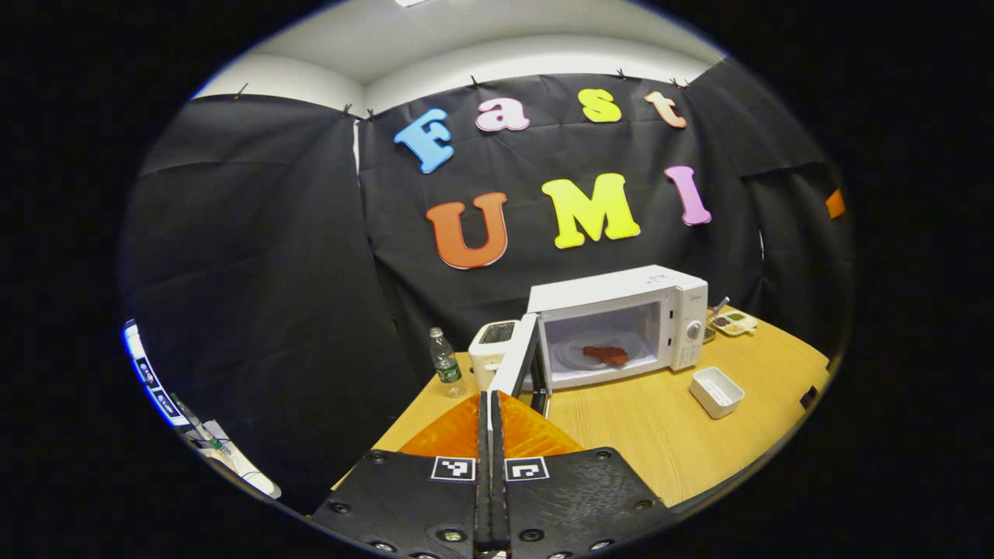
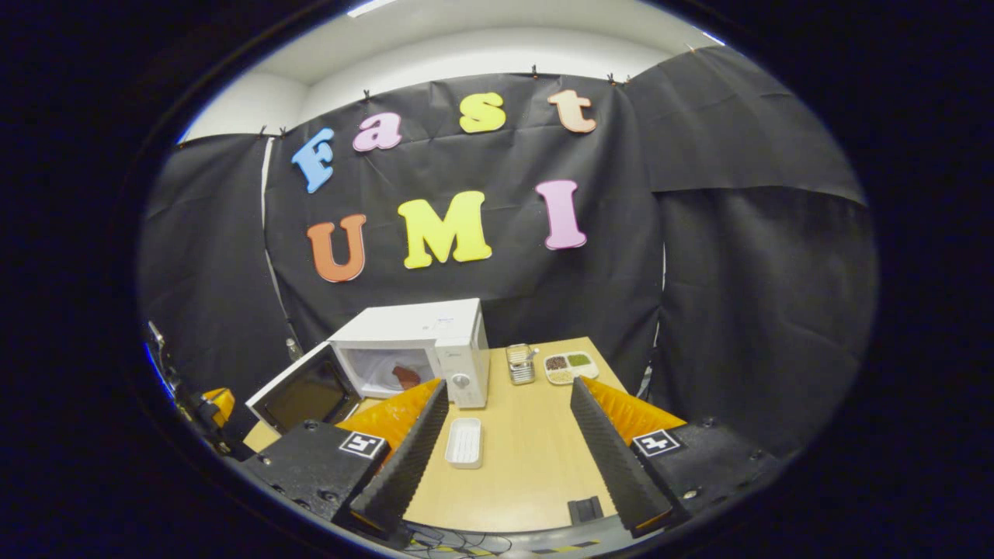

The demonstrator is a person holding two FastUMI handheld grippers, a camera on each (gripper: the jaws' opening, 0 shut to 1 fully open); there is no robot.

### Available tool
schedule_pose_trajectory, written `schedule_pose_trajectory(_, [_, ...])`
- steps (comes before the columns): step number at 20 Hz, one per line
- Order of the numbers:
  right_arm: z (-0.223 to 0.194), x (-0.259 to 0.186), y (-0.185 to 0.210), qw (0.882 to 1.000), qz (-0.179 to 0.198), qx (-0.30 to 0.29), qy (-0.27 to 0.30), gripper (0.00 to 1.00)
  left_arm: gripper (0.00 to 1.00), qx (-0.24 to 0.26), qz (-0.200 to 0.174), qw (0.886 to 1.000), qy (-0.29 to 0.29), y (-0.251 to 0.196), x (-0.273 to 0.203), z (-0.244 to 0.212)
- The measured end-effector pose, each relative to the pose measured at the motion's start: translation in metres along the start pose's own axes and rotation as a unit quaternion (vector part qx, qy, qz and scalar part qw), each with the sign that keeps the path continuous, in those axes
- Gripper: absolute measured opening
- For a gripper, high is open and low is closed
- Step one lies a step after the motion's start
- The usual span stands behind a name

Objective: Open the microwave oven with the left hand, put the food in, and close the microwave oven.

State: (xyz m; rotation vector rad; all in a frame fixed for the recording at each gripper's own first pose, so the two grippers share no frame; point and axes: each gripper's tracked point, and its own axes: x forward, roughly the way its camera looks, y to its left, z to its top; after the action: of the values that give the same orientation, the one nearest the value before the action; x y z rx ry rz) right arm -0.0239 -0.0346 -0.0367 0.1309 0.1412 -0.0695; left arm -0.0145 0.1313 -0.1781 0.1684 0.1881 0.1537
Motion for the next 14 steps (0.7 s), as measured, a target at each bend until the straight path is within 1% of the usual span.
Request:
schedule_pose_trajectory(1, [0.0, -0.003, 0.005, 1.0, -0.003, 0.002, 0.001, 1.0, 0.0, -0.002, -0.009, 1.0, 0.005, 0.0, 0.008, -0.009])
schedule_pose_trajectory(2, [-0.002, -0.004, 0.009, 1.0, -0.007, 0.003, 0.004, 0.9, 0.0, -0.007, -0.013, 1.0, 0.012, 0.0, 0.015, -0.021])
schedule_pose_trajectory(3, [-0.003, -0.006, 0.013, 1.0, -0.011, 0.007, 0.006, 1.0, 0.0, -0.018, -0.021, 0.999, 0.017, 0.0, 0.022, -0.03])
schedule_pose_trajectory(4, [-0.006, -0.008, 0.015, 1.0, -0.015, 0.013, 0.012, 1.0, 0.0, -0.029, -0.017, 0.999, 0.024, 0.006, 0.02, -0.036])
schedule_pose_trajectory(5, [-0.01, -0.01, 0.018, 0.999, -0.022, 0.015, 0.017, 0.9, 0.01, -0.029, -0.009, 1.0, 0.001, 0.017, 0.026, -0.029])
schedule_pose_trajectory(6, [-0.011, -0.013, 0.019, 0.999, -0.031, 0.018, 0.021, 0.9, 0.0, -0.035, -0.009, 0.999, 0.014, 0.025, 0.029, -0.04])
schedule_pose_trajectory(7, [-0.012, -0.014, 0.023, 0.999, -0.035, 0.02, 0.023, 1.0, 0.0, -0.05, -0.021, 0.999, 0.003, 0.029, 0.028, -0.034])
schedule_pose_trajectory(8, [-0.015, -0.016, 0.027, 0.999, -0.041, 0.021, 0.028, 0.9, 0.0, -0.055, -0.023, 0.998, -0.009, 0.037, 0.03, -0.026])
schedule_pose_trajectory(9, [-0.016, -0.018, 0.03, 0.998, -0.046, 0.019, 0.031, 1.0, 0.0, -0.049, -0.02, 0.999, -0.011, 0.047, 0.031, -0.025])
schedule_pose_trajectory(12, [-0.02, -0.02, 0.04, 0.998, -0.058, 0.019, 0.033, 1.0, 0.0, -0.051, -0.019, 0.998, -0.034, 0.076, 0.038, -0.016])
schedule_pose_trajectory(13, [-0.02, -0.019, 0.045, 0.997, -0.059, 0.022, 0.034, 0.91, 0.0, -0.048, -0.022, 0.998, -0.026, 0.079, 0.045, -0.022])
schedule_pose_trajectory(14, [-0.021, -0.019, 0.047, 0.997, -0.059, 0.025, 0.035, 1.0, 0.0, -0.049, -0.026, 0.998, -0.021, 0.08, 0.052, -0.029])
